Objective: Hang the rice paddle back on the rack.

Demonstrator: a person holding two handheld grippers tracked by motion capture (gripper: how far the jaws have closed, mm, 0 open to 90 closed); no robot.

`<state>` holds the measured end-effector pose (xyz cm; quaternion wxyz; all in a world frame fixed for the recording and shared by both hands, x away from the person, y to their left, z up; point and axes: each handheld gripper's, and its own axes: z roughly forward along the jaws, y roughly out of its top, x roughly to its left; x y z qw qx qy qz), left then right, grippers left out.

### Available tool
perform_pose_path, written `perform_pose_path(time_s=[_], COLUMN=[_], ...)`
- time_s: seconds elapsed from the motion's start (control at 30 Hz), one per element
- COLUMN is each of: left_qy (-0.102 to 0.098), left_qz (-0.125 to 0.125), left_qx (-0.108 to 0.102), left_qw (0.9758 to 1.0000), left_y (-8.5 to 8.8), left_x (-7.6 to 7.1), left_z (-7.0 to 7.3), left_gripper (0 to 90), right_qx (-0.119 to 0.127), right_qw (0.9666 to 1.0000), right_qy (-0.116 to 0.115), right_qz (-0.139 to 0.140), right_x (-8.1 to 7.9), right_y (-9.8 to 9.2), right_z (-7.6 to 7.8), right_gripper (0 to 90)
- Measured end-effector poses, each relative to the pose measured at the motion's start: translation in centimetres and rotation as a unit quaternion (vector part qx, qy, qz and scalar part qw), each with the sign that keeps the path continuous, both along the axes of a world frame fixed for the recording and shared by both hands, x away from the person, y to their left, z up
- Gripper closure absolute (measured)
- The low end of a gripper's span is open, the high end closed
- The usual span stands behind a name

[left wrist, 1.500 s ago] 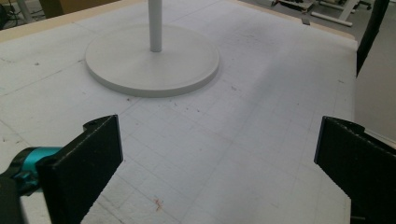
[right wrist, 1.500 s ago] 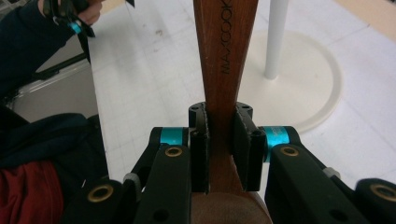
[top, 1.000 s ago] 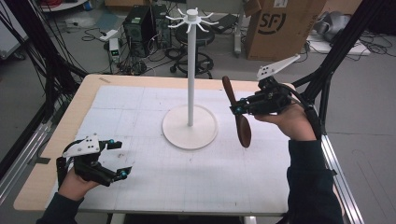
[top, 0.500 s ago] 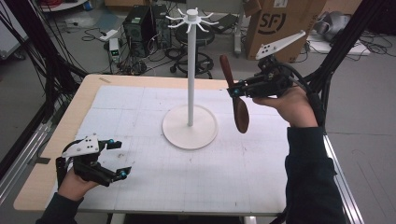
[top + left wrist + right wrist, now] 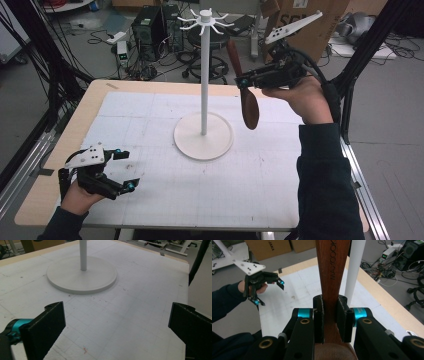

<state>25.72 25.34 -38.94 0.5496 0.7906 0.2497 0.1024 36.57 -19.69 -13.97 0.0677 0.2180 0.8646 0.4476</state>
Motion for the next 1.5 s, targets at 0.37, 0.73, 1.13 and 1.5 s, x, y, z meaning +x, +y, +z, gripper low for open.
perform_pose_path(time_s=[0.37,0.73,1.13,1.5], left_qy=[-0.001,0.0,0.001,0.001], left_qz=[-0.001,-0.002,-0.003,-0.003], left_qx=[-0.002,-0.003,-0.003,-0.004], left_qw=[1.0,1.0,1.0,1.0], left_y=[0.0,0.1,0.2,0.2], left_x=[-0.1,-0.1,-0.1,-0.1], left_z=[0.1,0.1,0.0,0.0], left_gripper=[1.6,1.7,1.6,1.6], right_qx=[0.004,0.003,-0.006,-0.004], right_qw=[0.9998,0.9996,0.9993,0.9993], right_qy=[-0.01,-0.016,-0.017,-0.014], right_qz=[-0.013,-0.024,-0.032,-0.036], right_x=[0.5,1.3,2.0,2.5], right_y=[1.0,1.4,1.8,2.0], right_z=[1.4,1.5,1.2,0.8], right_gripper=[78.1,78.1,78.1,78.0])
